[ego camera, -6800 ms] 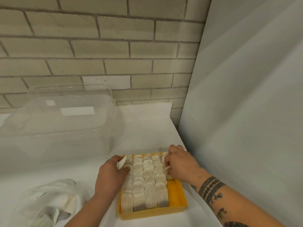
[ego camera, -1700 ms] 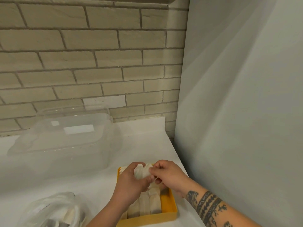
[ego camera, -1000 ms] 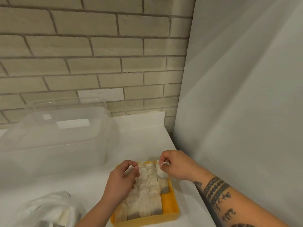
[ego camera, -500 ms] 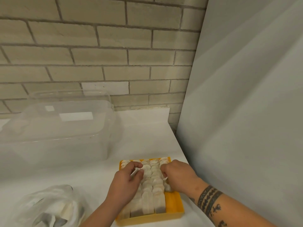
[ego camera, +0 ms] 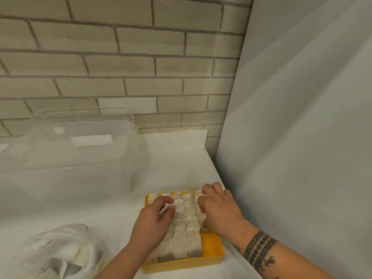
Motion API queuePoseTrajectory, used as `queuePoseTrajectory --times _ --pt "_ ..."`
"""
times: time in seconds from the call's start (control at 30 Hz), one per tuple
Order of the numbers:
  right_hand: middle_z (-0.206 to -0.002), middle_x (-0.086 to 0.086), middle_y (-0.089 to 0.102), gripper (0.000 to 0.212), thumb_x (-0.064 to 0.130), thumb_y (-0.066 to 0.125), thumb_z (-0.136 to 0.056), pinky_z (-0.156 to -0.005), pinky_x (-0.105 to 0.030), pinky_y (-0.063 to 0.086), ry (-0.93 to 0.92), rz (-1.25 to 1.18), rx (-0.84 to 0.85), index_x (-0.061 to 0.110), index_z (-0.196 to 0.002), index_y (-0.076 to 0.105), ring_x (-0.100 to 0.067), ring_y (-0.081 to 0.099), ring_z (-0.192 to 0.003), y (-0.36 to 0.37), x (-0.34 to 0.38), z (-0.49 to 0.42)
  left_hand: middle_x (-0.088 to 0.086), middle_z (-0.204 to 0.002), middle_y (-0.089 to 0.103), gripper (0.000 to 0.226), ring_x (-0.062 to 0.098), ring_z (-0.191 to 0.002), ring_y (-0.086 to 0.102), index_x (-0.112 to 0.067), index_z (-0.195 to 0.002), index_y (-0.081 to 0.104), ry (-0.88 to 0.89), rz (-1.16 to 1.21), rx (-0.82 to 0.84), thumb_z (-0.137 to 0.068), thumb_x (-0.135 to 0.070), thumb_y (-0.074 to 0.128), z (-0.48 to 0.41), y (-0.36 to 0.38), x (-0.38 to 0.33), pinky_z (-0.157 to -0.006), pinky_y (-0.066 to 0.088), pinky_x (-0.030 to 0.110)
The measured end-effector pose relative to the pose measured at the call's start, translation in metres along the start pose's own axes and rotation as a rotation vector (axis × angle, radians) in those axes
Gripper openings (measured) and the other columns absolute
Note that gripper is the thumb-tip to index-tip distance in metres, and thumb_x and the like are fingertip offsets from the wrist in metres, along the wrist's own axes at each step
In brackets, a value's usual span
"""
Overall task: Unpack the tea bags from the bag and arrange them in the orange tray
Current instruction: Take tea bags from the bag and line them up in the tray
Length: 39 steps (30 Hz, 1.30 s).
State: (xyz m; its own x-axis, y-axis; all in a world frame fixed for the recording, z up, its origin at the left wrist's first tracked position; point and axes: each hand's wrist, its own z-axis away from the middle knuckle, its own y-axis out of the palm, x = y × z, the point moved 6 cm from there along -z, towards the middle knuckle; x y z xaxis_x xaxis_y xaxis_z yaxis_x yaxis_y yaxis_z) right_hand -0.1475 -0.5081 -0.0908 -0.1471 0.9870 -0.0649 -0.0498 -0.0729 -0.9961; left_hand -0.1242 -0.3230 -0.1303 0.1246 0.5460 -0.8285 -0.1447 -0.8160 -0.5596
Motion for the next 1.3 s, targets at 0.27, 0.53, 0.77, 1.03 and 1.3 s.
queuePoseTrajectory --times 0.27,0.53,0.77,1.03,1.3 --pt "-0.165 -0.007 0.006 0.033 0.034 0.068 -0.089 -0.112 -0.054 0.026 0.064 0.130 0.110 0.025 -0.121 0.065 -0.040 0.000 -0.150 0.024 0.003 -0.001 -0.018 -0.097 0.072 0.009 -0.003 -0.085 0.068 -0.043 -0.099 0.063 -0.006 -0.002 0.004 -0.097 -0.035 0.063 0.001 0.002 0.003 -0.078 0.055 0.025" --pt "-0.166 -0.009 0.008 0.039 0.034 0.066 -0.091 -0.112 -0.054 0.027 0.095 0.183 0.145 0.021 -0.128 0.063 -0.041 0.002 -0.150 0.030 0.005 -0.003 -0.008 -0.097 0.072 0.017 0.002 -0.100 0.065 -0.044 -0.112 0.059 -0.029 0.010 -0.001 -0.097 -0.037 0.062 0.001 0.001 0.004 -0.074 0.047 0.019" --pt "-0.166 -0.009 0.007 0.047 0.037 0.067 -0.090 -0.113 -0.055 0.026 0.080 0.173 0.187 0.020 -0.132 0.060 -0.040 0.002 -0.150 0.024 0.006 -0.001 -0.011 -0.106 0.067 0.028 -0.011 -0.092 0.056 -0.045 -0.115 0.054 -0.030 0.038 -0.014 -0.095 -0.027 0.062 0.005 -0.006 -0.010 -0.077 0.049 0.015" --pt "-0.143 0.011 0.046 0.022 0.021 0.053 -0.098 -0.108 -0.034 0.036 0.068 -0.469 -0.072 0.030 -0.116 0.064 -0.017 0.030 -0.136 -0.019 -0.001 0.015 0.002 -0.100 0.069 0.053 0.011 -0.051 0.064 -0.033 -0.137 0.045 -0.083 0.128 0.040 -0.090 -0.021 0.065 0.017 0.005 -0.035 -0.049 0.050 0.022" --pt "-0.089 0.016 0.071 0.012 0.039 0.067 -0.092 -0.080 -0.022 0.054 -0.009 -0.864 -0.077 0.031 -0.098 0.073 0.000 0.064 -0.086 -0.046 0.007 0.031 -0.008 -0.098 0.071 0.069 0.008 -0.050 0.063 -0.038 -0.145 0.032 -0.010 0.215 0.200 -0.089 -0.016 0.066 0.033 0.025 -0.081 -0.047 0.048 0.024"
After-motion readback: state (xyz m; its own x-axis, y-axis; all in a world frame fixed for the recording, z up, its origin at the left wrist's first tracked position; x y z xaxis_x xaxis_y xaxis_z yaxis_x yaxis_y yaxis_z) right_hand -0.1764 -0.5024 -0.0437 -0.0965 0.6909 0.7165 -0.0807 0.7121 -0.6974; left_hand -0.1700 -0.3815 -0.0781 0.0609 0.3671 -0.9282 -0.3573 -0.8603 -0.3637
